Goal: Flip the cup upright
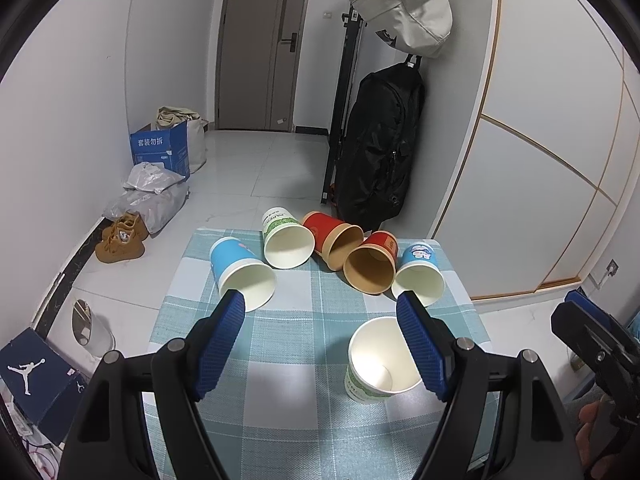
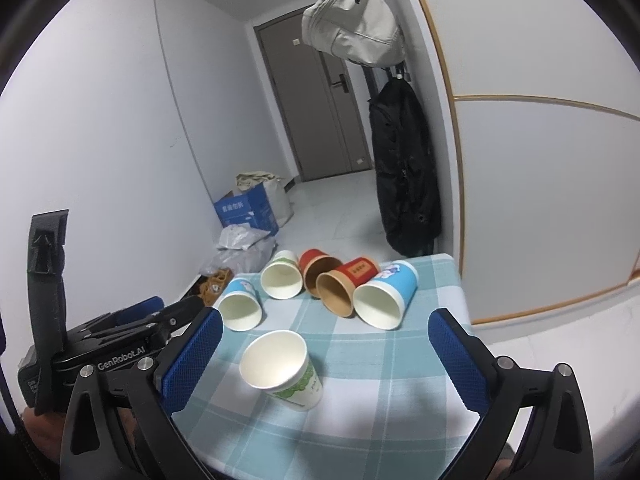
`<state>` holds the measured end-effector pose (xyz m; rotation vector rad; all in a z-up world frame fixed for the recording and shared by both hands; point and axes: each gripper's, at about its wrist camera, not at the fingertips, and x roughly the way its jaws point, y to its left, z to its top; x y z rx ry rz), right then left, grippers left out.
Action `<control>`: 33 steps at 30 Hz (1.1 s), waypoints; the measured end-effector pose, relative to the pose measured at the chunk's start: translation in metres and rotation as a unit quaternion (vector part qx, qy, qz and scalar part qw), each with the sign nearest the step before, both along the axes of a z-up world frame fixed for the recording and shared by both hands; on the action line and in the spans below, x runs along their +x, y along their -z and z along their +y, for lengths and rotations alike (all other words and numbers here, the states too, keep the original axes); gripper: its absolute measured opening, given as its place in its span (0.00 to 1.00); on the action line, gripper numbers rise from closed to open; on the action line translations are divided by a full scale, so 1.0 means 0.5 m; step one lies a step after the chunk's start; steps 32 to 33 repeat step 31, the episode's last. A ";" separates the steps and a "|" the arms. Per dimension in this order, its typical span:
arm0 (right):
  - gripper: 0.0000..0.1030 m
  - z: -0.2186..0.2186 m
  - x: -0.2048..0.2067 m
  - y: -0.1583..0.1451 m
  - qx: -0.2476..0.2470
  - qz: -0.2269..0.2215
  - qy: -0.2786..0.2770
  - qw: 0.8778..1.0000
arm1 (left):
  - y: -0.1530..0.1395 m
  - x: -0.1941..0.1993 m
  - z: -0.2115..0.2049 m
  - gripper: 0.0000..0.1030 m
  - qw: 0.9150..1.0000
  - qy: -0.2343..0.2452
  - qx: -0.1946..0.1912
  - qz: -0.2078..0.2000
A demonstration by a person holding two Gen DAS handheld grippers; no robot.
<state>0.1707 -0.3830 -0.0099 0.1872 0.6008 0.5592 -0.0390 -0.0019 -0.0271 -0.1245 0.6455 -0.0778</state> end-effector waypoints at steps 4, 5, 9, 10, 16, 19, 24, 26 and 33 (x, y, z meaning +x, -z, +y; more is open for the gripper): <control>1.00 -0.005 0.004 0.006 0.005 0.008 0.005 1.000 | -0.001 0.000 0.003 0.72 1.000 0.001 -0.005 0.001; 1.00 -0.006 0.004 0.006 0.006 0.008 0.006 1.000 | -0.001 0.000 0.005 0.72 1.000 0.001 -0.007 0.003; 1.00 -0.010 0.003 0.004 0.008 0.004 0.012 1.000 | 0.000 0.001 0.006 0.72 1.000 -0.003 -0.006 0.006; 1.00 -0.011 0.003 0.004 0.008 0.004 0.012 1.000 | 0.000 0.001 0.005 0.72 1.000 -0.004 -0.005 0.007; 1.00 -0.012 0.006 0.005 0.009 0.008 0.015 1.000 | 0.003 0.003 0.010 0.72 1.000 -0.012 -0.007 0.012; 1.00 -0.012 0.007 0.006 0.007 0.008 0.018 1.000 | 0.004 0.003 0.013 0.72 1.000 -0.018 -0.007 0.012; 1.00 -0.015 0.008 0.010 0.009 0.013 0.021 1.000 | 0.005 0.003 0.015 0.72 1.000 -0.021 -0.006 0.012; 1.00 -0.016 0.008 0.011 0.009 0.014 0.022 1.000 | 0.006 0.004 0.014 0.72 1.000 -0.019 -0.008 0.016; 1.00 -0.016 0.011 0.012 0.007 0.016 0.022 1.000 | 0.004 0.001 0.015 0.72 1.000 -0.023 -0.006 0.009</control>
